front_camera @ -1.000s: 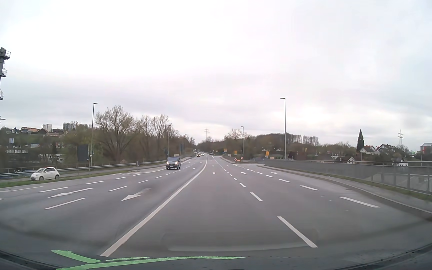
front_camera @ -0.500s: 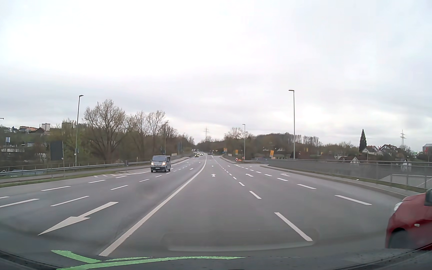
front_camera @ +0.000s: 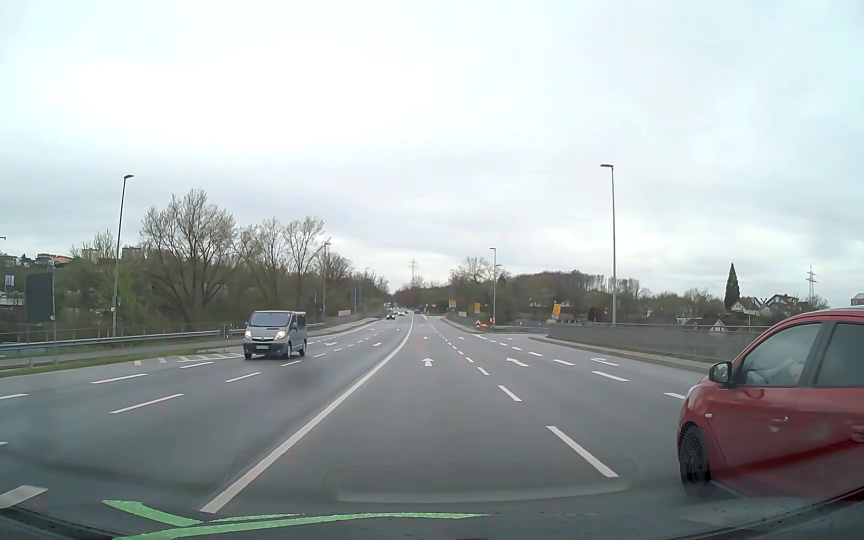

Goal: Follow the waypoints while adhering to traffic rules and regulations

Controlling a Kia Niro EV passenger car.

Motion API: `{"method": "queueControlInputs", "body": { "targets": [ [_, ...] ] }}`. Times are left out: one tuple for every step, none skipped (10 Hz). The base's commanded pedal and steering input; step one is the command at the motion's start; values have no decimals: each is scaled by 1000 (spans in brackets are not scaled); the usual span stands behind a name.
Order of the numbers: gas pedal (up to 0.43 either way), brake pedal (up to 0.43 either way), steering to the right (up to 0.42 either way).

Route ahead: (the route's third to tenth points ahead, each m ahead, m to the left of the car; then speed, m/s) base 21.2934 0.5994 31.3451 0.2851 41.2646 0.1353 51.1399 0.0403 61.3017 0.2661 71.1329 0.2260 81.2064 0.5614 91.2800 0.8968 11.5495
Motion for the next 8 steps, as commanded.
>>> {"method": "queueControlInputs", "body": {
  "targets": [
    [209,0,0],
    [209,0,0],
    [209,0,0],
    [209,0,-1],
    [209,0,-1],
    [209,0,-1],
    [209,0,0],
    [209,0,-1]
  ]
}}
